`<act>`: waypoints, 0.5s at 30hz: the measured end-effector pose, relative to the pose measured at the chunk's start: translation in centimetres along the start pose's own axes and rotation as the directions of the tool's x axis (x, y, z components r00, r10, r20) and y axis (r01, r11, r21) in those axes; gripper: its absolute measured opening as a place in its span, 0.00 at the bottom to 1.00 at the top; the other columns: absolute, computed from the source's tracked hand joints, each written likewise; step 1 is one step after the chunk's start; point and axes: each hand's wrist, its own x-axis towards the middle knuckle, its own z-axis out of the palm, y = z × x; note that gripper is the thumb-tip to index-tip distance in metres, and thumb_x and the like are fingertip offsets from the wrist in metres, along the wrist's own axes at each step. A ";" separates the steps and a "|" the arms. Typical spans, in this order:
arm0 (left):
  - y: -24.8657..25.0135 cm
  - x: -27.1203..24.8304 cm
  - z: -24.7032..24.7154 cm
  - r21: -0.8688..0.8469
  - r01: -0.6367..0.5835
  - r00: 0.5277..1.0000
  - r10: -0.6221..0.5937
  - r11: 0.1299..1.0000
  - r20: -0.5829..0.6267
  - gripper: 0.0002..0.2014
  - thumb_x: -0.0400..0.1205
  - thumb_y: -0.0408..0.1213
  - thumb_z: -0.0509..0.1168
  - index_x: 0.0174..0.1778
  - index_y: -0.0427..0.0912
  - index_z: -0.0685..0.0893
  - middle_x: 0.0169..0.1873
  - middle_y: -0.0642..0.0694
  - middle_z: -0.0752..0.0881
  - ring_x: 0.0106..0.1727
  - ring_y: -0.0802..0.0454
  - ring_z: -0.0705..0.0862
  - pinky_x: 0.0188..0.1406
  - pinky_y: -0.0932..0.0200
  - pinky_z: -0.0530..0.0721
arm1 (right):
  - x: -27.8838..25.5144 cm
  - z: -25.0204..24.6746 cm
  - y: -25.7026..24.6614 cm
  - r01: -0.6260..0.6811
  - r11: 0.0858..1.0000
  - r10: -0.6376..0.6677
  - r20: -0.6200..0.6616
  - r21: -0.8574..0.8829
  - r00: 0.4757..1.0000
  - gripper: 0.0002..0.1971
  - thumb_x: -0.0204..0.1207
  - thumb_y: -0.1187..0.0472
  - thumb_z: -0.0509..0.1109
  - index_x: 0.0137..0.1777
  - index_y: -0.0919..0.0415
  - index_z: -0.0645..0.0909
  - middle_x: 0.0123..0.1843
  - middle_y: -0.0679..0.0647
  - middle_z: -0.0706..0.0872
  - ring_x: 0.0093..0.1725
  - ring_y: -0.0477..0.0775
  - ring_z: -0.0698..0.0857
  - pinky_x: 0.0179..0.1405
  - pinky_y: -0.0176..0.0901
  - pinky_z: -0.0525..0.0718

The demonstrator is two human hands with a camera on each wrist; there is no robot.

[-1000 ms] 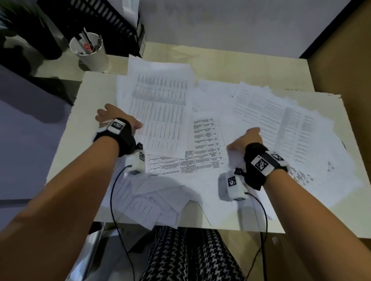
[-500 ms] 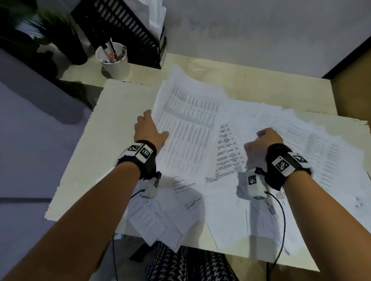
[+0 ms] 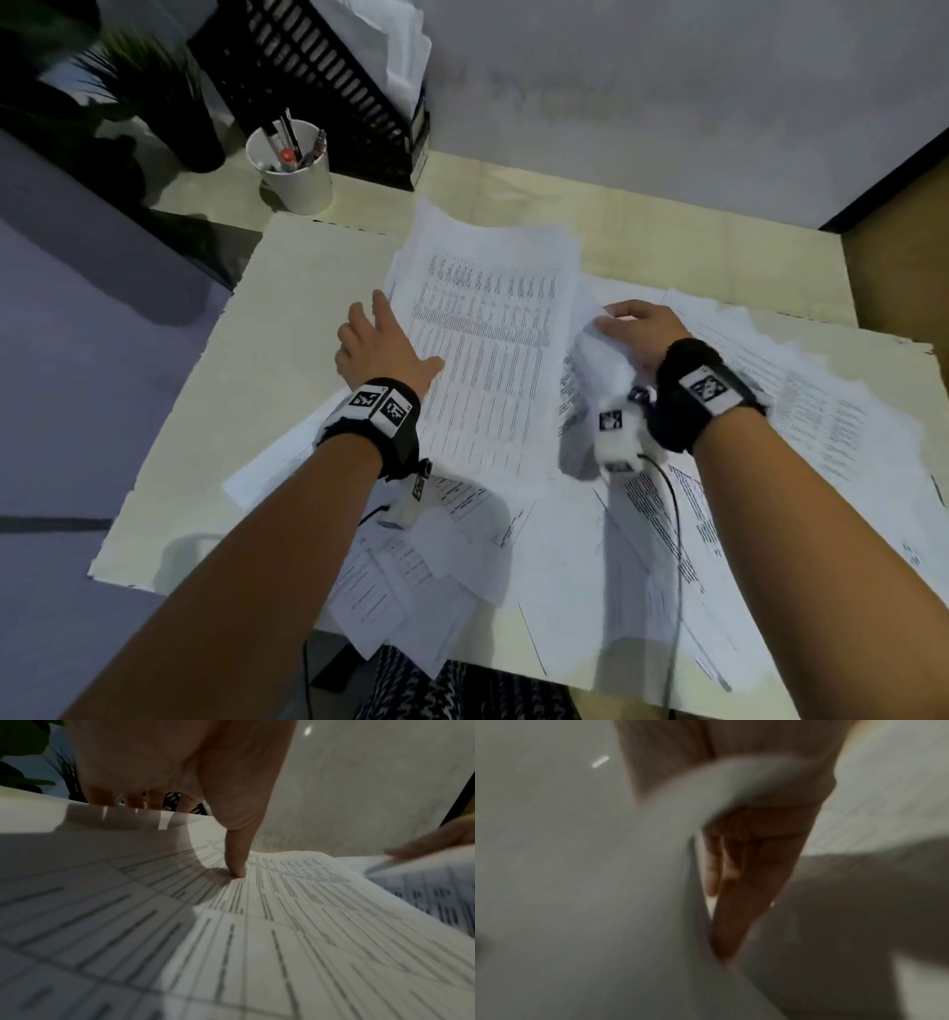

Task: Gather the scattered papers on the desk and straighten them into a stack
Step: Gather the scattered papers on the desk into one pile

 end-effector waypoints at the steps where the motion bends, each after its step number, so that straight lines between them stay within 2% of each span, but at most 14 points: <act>1: -0.1 -0.1 0.1 0.053 -0.003 1.000 0.003 0.999 -0.014 0.55 0.70 0.54 0.75 0.84 0.43 0.46 0.84 0.38 0.49 0.83 0.37 0.54 0.77 0.39 0.59 | -0.4 -0.2 -0.3 -0.076 0.978 0.056 0.105 0.197 0.993 0.06 0.74 0.49 0.72 0.42 0.50 0.83 0.42 0.54 0.85 0.35 0.56 0.82 0.30 0.39 0.83; 2: -0.2 -0.3 0.2 0.094 -0.009 0.999 0.012 0.996 -0.033 0.55 0.71 0.55 0.74 0.84 0.43 0.45 0.85 0.38 0.45 0.84 0.36 0.51 0.79 0.39 0.57 | -0.8 -0.5 -0.3 -0.152 0.907 0.072 0.212 0.393 0.975 0.14 0.73 0.42 0.71 0.47 0.52 0.83 0.40 0.54 0.83 0.32 0.54 0.82 0.27 0.39 0.83; 3: -0.3 -0.4 0.1 0.114 -0.020 0.998 0.026 0.993 -0.053 0.55 0.71 0.56 0.73 0.84 0.42 0.44 0.85 0.38 0.44 0.84 0.36 0.51 0.79 0.40 0.56 | -1.2 -0.8 0.0 -0.208 0.801 0.041 0.294 0.561 0.955 0.23 0.70 0.37 0.69 0.55 0.55 0.82 0.40 0.55 0.84 0.33 0.56 0.85 0.31 0.42 0.86; 4: -0.4 -0.5 0.1 0.119 -0.033 0.997 0.041 0.992 -0.068 0.56 0.71 0.56 0.73 0.84 0.42 0.44 0.85 0.38 0.45 0.83 0.36 0.52 0.79 0.41 0.57 | -1.7 -1.1 0.6 -0.240 0.701 -0.013 0.348 0.672 0.938 0.32 0.68 0.33 0.67 0.62 0.58 0.79 0.45 0.58 0.86 0.38 0.58 0.89 0.38 0.48 0.88; 5: -0.4 -0.6 0.0 0.114 -0.045 0.996 0.054 0.992 -0.075 0.56 0.71 0.56 0.73 0.84 0.41 0.44 0.84 0.37 0.47 0.82 0.36 0.54 0.78 0.42 0.59 | -2.0 -1.1 1.6 -0.274 0.620 -0.058 0.392 0.735 0.918 0.39 0.67 0.29 0.64 0.69 0.59 0.76 0.53 0.61 0.87 0.48 0.61 0.90 0.47 0.56 0.88; 6: -0.4 -0.5 -0.1 0.103 -0.053 0.996 0.060 0.993 -0.068 0.56 0.71 0.56 0.73 0.84 0.41 0.45 0.83 0.37 0.50 0.81 0.37 0.57 0.77 0.43 0.62 | -2.8 -1.0 2.4 -0.301 0.582 -0.083 0.423 0.756 0.902 0.43 0.66 0.28 0.62 0.73 0.58 0.74 0.62 0.62 0.85 0.59 0.64 0.87 0.57 0.62 0.84; 7: -0.3 -0.5 -0.2 0.088 -0.052 0.997 0.056 0.995 -0.044 0.55 0.71 0.55 0.74 0.84 0.40 0.47 0.82 0.37 0.54 0.79 0.37 0.60 0.75 0.43 0.65 | -3.8 -0.6 3.0 -0.323 0.566 -0.075 0.438 0.758 0.896 0.43 0.65 0.28 0.63 0.74 0.57 0.74 0.67 0.63 0.83 0.64 0.65 0.84 0.62 0.64 0.81; 8: -0.2 -0.3 -0.3 0.073 -0.039 0.999 0.040 0.997 -0.007 0.53 0.70 0.55 0.74 0.83 0.38 0.51 0.80 0.36 0.58 0.78 0.37 0.62 0.72 0.43 0.69 | -4.7 0.2 3.5 -0.349 0.558 -0.029 0.439 0.753 0.898 0.38 0.64 0.32 0.66 0.70 0.57 0.77 0.67 0.62 0.83 0.61 0.64 0.86 0.58 0.62 0.84; 10: 0.1 0.2 -0.7 0.045 0.037 0.996 -0.040 0.998 0.074 0.49 0.69 0.54 0.76 0.78 0.34 0.59 0.75 0.34 0.64 0.75 0.36 0.66 0.67 0.42 0.74 | -5.9 2.2 4.5 -0.357 0.562 0.080 0.380 0.747 0.921 0.25 0.61 0.49 0.77 0.57 0.61 0.82 0.56 0.62 0.87 0.42 0.60 0.92 0.35 0.52 0.90; 11: 0.3 0.6 -1.0 0.031 0.089 0.990 -0.092 0.996 0.108 0.50 0.67 0.53 0.77 0.77 0.33 0.60 0.74 0.34 0.65 0.75 0.36 0.66 0.67 0.43 0.74 | -6.3 3.4 5.1 -0.334 0.608 0.127 0.327 0.720 0.936 0.22 0.60 0.59 0.80 0.53 0.64 0.82 0.51 0.63 0.89 0.36 0.59 0.92 0.29 0.48 0.89; 13: 0.8 1.2 -1.9 -0.008 0.168 0.967 -0.163 0.986 0.193 0.52 0.67 0.49 0.79 0.77 0.31 0.57 0.74 0.32 0.66 0.75 0.35 0.68 0.70 0.44 0.73 | -6.3 5.5 5.9 -0.296 0.765 0.230 0.186 0.572 0.955 0.12 0.65 0.73 0.75 0.49 0.71 0.81 0.41 0.66 0.89 0.33 0.61 0.89 0.33 0.53 0.89; 14: 0.9 1.6 -2.2 -0.052 0.190 0.956 -0.172 0.980 0.237 0.51 0.67 0.45 0.80 0.78 0.31 0.56 0.73 0.32 0.68 0.74 0.35 0.71 0.69 0.45 0.74 | -6.1 6.3 6.0 -0.291 0.822 0.269 0.117 0.489 0.956 0.07 0.68 0.75 0.71 0.45 0.71 0.80 0.37 0.67 0.86 0.33 0.61 0.87 0.38 0.57 0.89; 15: 1.0 1.8 -2.3 -0.101 0.192 0.950 -0.159 0.976 0.269 0.48 0.67 0.42 0.80 0.77 0.32 0.59 0.71 0.32 0.72 0.72 0.35 0.74 0.66 0.45 0.77 | -5.9 6.9 5.8 -0.289 0.857 0.297 0.049 0.426 0.953 0.03 0.70 0.75 0.68 0.42 0.69 0.78 0.35 0.65 0.82 0.34 0.59 0.84 0.42 0.57 0.88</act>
